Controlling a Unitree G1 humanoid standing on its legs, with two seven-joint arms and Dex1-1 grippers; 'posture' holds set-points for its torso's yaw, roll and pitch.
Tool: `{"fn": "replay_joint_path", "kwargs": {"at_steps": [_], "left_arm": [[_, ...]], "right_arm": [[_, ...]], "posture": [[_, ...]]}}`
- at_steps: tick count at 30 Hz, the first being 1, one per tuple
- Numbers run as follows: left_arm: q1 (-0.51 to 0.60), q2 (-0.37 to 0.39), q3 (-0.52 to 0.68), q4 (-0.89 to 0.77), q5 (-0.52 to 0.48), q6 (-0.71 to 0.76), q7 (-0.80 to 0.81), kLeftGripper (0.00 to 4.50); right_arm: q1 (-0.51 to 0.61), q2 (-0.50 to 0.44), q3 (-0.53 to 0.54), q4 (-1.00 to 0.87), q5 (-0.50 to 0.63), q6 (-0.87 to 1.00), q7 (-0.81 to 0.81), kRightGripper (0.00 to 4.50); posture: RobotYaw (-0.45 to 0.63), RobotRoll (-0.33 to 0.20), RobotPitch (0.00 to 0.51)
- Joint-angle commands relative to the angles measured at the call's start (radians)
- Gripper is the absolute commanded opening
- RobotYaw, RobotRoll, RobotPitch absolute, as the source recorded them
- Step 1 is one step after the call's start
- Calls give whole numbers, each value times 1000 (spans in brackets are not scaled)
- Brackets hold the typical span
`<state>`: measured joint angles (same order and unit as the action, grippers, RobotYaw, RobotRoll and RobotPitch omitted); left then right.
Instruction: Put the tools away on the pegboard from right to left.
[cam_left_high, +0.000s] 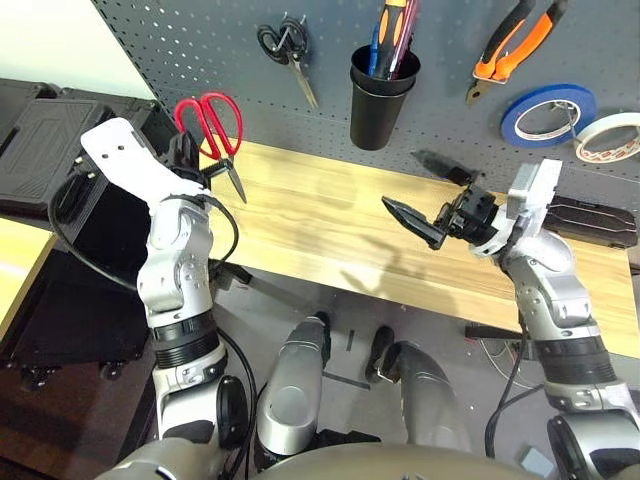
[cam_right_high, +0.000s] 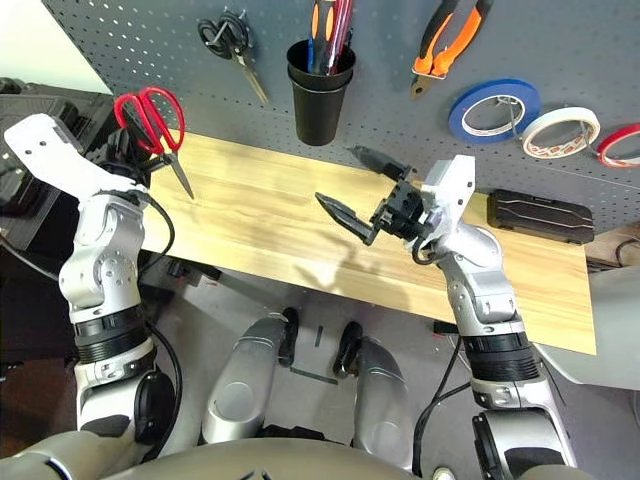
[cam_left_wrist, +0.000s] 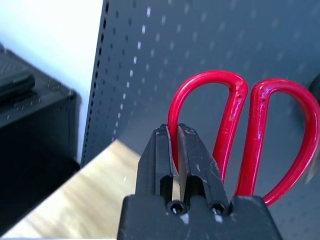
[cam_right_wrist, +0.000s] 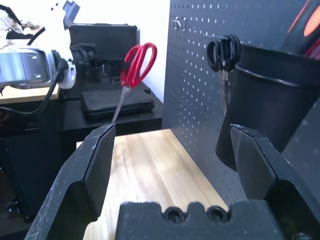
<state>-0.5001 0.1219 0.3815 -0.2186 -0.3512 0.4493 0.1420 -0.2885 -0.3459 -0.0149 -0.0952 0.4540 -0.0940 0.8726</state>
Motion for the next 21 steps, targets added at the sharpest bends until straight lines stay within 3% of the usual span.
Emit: {"fn": "replay_joint_path", "kwargs": {"at_steps": [1, 21], "left_arm": [[-23, 10, 5, -21, -26, 13, 0, 16], [-125, 33, -24, 16, -68, 39, -14, 16]], "right_arm": [[36, 0, -16, -41, 17, -6, -10, 4500], [74, 10, -37, -82, 33, -36, -43, 4500]], "posture": [[340, 0, 187], [304, 0, 189]]}}
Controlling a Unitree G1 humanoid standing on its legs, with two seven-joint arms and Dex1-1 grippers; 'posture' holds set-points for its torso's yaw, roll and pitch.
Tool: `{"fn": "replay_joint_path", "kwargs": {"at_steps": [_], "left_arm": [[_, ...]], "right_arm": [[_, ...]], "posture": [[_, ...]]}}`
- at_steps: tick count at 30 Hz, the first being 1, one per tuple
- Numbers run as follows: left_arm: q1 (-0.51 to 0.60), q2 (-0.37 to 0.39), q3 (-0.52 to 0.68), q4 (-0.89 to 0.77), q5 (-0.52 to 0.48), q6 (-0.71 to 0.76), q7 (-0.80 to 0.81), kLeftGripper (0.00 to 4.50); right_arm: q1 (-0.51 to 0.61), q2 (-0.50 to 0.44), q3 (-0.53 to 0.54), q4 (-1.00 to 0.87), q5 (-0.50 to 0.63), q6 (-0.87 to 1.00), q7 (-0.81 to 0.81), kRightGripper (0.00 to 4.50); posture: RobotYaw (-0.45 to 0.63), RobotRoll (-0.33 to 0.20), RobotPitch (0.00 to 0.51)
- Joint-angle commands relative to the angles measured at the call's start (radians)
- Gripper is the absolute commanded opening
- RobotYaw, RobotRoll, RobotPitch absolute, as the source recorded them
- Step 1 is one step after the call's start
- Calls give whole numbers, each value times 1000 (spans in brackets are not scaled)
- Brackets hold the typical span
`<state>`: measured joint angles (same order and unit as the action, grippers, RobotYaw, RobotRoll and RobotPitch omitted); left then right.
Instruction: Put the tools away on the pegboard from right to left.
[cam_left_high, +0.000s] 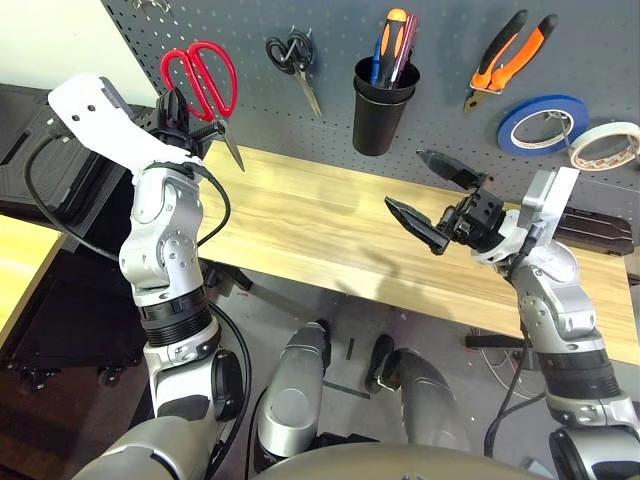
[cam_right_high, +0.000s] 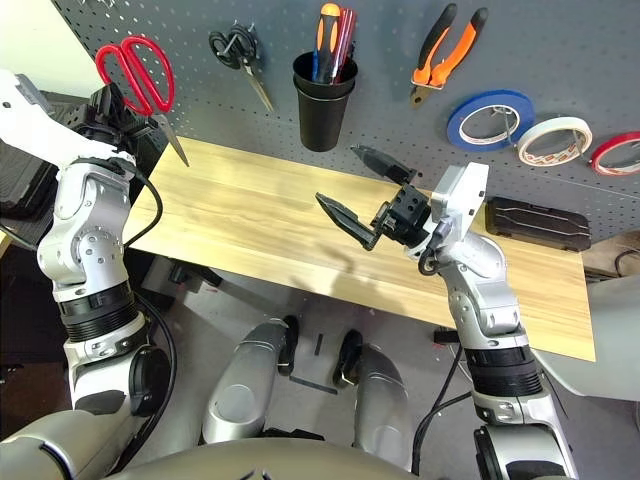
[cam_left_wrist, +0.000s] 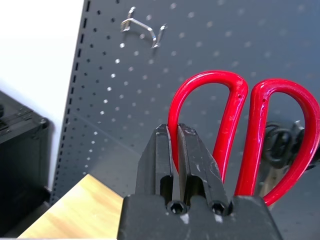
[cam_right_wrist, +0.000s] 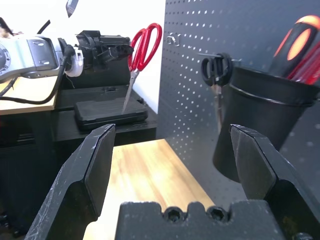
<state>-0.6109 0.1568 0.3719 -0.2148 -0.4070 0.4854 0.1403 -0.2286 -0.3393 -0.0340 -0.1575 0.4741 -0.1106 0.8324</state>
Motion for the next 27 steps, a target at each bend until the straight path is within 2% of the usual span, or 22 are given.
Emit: {"fn": "replay_joint_path", "kwargs": {"at_steps": [1, 14, 27], "left_arm": [[-18, -4, -16, 15, -13, 3, -13, 16], [-86, -24, -59, 68, -18, 2, -39, 16], [-79, -48, -106, 87, -21, 16, -69, 16]], "right_arm": [[15, 5, -19, -21, 13, -23, -4, 4500], [8, 24, -34, -34, 14, -38, -49, 4500], [0, 34, -26, -28, 10, -53, -66, 4500]], "posture": [[301, 0, 188], [273, 0, 185], [265, 0, 185]]}}
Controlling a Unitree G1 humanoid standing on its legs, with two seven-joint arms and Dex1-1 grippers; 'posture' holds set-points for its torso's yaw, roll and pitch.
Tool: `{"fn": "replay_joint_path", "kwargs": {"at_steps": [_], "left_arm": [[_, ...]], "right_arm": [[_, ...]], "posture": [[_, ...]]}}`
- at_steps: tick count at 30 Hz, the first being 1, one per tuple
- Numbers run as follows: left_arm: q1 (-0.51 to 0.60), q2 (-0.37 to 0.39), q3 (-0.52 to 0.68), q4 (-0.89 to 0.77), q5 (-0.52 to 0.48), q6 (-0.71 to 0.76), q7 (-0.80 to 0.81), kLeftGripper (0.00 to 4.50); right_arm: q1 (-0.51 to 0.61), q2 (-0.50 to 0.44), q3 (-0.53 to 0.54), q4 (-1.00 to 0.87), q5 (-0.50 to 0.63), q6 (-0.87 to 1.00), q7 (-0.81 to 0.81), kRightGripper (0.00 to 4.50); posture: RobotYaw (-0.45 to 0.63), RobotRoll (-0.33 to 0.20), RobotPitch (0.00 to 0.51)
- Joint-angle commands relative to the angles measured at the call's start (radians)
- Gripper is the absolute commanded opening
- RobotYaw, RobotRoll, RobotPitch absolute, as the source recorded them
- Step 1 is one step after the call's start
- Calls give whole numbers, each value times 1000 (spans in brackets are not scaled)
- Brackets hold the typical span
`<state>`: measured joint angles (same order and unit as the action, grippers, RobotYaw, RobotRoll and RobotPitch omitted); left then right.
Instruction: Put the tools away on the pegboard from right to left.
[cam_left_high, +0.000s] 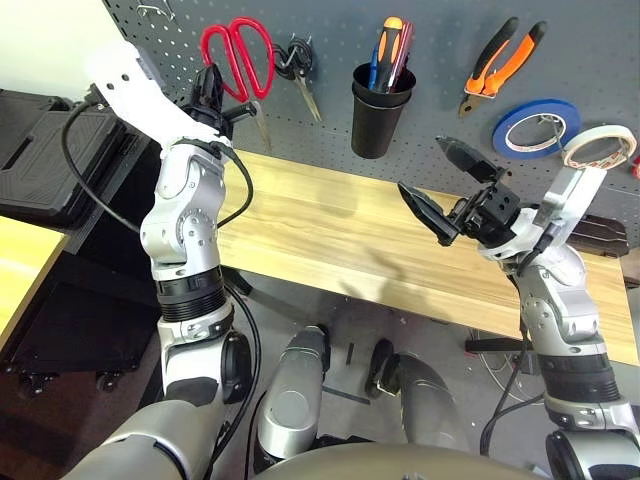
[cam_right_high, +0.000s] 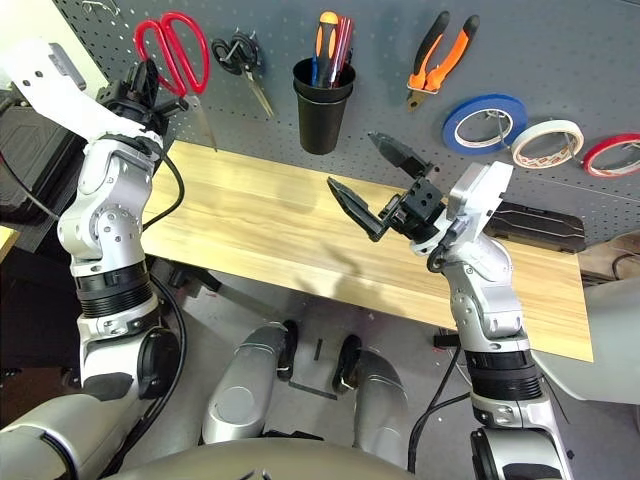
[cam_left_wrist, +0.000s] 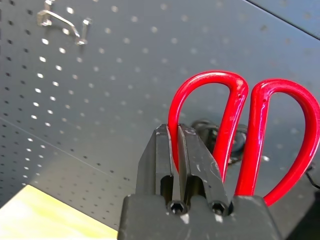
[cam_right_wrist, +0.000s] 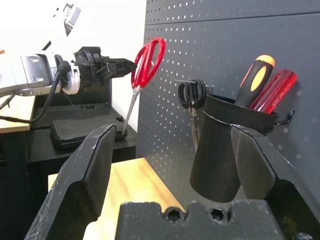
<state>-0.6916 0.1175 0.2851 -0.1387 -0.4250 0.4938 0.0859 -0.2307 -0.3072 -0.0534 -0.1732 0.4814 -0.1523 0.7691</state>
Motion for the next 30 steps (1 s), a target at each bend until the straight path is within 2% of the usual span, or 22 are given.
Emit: {"fn": "replay_joint_path", "kwargs": {"at_steps": [1, 18, 30], "left_arm": [[1, -11, -23, 14, -2, 8, -15, 16], [-71, 15, -34, 209, 42, -35, -32, 16], [-210, 30, -66, 560, 107, -156, -135, 16]], "right_arm": [[3, 2, -6, -13, 3, -12, -3, 4500], [5, 8, 2, -28, -17, -6, -32, 4500], [0, 20, 11, -31, -53, -11, -74, 4500]], "posture": [[264, 0, 184], [224, 0, 176], [190, 0, 175]]}}
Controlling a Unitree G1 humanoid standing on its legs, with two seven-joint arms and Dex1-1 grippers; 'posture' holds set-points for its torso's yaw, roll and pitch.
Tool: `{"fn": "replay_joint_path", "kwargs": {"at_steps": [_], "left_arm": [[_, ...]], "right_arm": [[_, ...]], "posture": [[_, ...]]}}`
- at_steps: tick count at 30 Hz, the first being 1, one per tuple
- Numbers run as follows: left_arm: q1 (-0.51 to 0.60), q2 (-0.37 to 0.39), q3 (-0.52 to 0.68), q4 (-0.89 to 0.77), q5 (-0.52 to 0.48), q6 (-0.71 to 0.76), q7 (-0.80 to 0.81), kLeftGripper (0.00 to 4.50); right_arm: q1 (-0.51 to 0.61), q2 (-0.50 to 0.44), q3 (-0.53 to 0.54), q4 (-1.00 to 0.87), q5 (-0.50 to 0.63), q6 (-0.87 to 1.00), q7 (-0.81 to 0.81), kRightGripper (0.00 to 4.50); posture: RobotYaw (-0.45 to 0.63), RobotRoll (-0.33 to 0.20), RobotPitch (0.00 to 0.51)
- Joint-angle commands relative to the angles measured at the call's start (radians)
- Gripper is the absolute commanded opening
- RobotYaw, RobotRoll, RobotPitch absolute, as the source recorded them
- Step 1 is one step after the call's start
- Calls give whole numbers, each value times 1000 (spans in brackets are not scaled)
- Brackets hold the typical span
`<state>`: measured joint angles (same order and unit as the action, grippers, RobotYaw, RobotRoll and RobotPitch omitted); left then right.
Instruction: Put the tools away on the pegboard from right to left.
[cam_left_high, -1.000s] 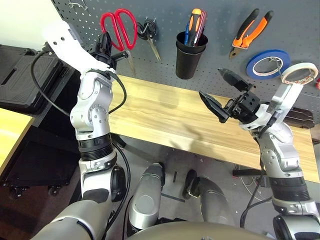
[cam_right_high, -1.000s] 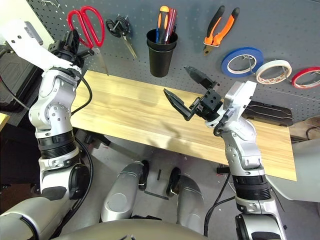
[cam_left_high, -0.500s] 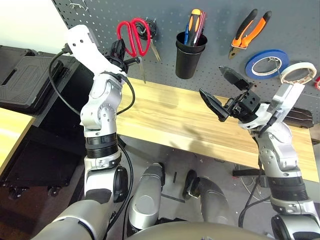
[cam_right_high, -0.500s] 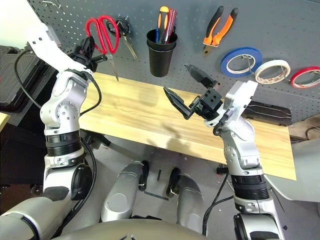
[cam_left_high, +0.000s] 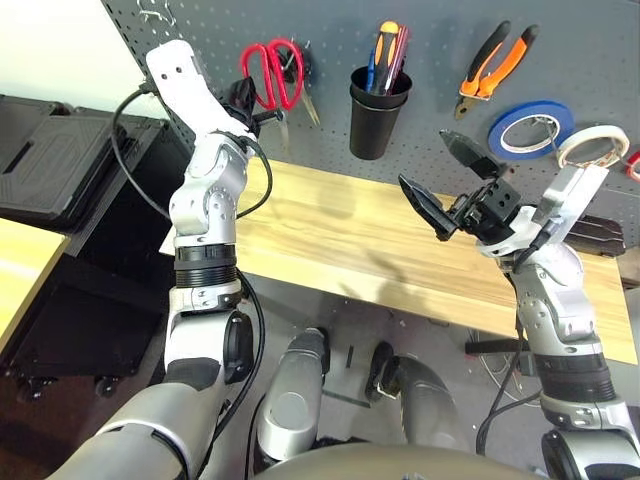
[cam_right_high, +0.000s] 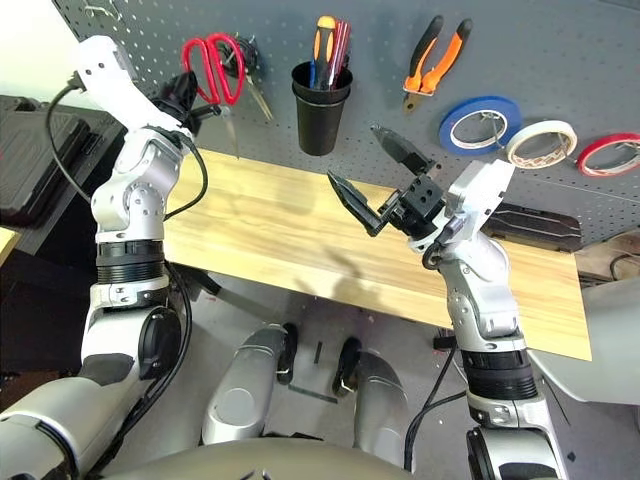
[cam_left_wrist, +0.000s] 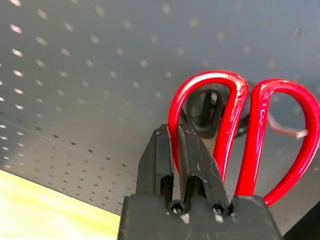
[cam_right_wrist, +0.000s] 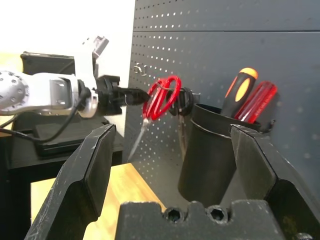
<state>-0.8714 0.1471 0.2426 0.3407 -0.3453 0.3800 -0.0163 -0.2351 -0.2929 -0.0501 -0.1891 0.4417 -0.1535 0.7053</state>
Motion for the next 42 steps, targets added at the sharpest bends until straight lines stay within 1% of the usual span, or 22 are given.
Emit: {"fn": "replay_joint_path", "kwargs": {"at_steps": [1, 5, 9, 12, 13, 14, 17, 19, 24, 29, 32, 34, 38, 42], "left_arm": [[-42, 1, -21, 113, 30, -57, -41, 16], [-77, 17, -20, 240, 54, -105, -57, 16], [-67, 33, -29, 268, 73, -141, -80, 1259], [-20, 43, -40, 229, 82, -136, -105, 2474], [9, 49, -50, 197, 87, -139, -120, 2805], [37, 55, -57, 165, 92, -141, -134, 3252], [135, 77, -70, 44, 85, -124, -172, 4411], [198, 92, -73, -30, 78, -110, -194, 4465], [375, 134, -63, -168, 79, -159, -248, 4465], [506, 158, -30, -187, 98, -316, -274, 4465], [541, 173, -1, -142, 106, -424, -292, 4465], [548, 188, 9, -102, 104, -464, -313, 4465], [546, 215, 40, 9, 103, -603, -345, 4465], [525, 239, 61, 122, 92, -682, -381, 4465]], "right_arm": [[4, 8, 10, -17, -17, -10, -14, 4500], [6, 20, 19, -24, -30, -7, -26, 4500], [0, 27, 22, -16, -45, -9, -44, 4500], [-14, 41, 18, 10, -77, -16, -79, 4500], [-17, 46, 17, 19, -88, -14, -95, 4500], [-19, 50, 15, 28, -98, -9, -111, 4500], [-23, 65, 3, 62, -134, -8, -173, 4500], [-20, 77, -9, 81, -156, -16, -218, 4500], [-9, 119, -54, 155, -225, -34, -366, 4500], [7, 136, -107, 233, -296, -71, -501, 4500], [14, 138, -143, 286, -327, -98, -577, 4500], [16, 132, -164, 325, -335, -118, -609, 4500], [16, 108, -210, 400, -342, -152, -657, 4500], [6, 84, -251, 460, -334, -162, -693, 4500]], "posture": [[190, 0, 175], [187, 0, 177], [185, 0, 180], [189, 0, 181], [191, 0, 181], [192, 0, 180], [199, 0, 177], [200, 0, 174], [206, 0, 156], [201, 0, 141], [188, 0, 130], [179, 0, 123], [161, 0, 116], [140, 0, 106]]}}
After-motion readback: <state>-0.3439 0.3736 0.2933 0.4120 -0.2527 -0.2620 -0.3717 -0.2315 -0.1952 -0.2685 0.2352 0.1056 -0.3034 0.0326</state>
